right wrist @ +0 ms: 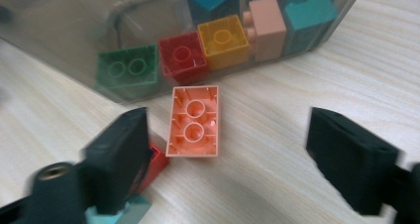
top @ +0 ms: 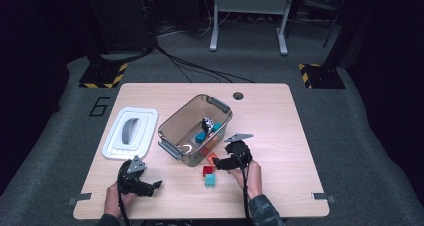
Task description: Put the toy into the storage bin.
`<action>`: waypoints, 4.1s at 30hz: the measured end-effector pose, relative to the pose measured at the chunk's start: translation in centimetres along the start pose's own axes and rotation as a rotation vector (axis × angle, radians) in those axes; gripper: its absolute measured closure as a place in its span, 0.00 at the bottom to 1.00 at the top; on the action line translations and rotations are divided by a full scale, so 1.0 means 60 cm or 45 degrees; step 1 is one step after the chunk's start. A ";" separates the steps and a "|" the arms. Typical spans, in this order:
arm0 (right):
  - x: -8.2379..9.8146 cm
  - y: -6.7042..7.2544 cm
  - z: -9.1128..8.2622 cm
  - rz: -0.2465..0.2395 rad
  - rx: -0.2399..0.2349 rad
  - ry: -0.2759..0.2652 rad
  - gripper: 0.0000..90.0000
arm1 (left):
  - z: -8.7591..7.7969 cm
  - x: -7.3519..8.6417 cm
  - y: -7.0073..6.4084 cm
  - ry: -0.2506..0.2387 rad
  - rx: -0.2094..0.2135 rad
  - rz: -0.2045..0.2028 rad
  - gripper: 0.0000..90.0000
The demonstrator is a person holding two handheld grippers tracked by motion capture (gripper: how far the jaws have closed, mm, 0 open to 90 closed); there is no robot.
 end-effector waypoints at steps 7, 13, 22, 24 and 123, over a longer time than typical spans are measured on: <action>0.001 0.015 0.029 -0.020 -0.010 0.025 0.38 | 0.000 0.000 0.000 0.000 0.000 -0.001 0.00; 0.006 0.019 0.043 -0.027 -0.002 0.075 0.50 | 0.000 0.000 0.000 0.000 0.000 0.000 0.00; 0.022 0.002 0.040 -0.025 0.033 0.099 0.65 | 0.000 0.000 0.000 -0.001 0.002 -0.004 0.00; 0.025 -0.003 0.036 -0.029 0.039 0.103 0.65 | 0.000 0.000 0.000 0.000 0.000 0.000 0.00; -0.205 0.097 -0.085 -0.249 -0.009 -0.064 0.66 | 0.000 0.000 0.000 0.000 0.000 0.000 0.00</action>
Point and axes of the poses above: each handheld gripper's, and its own axes: z roughly forward along the jaws, x roughly out of its underside, y roughly to its left, the point moved 5 cm from there along z, roughly forward along the jaws, and after that the axes turned 13 degrees about z, right-handed, at the moved point
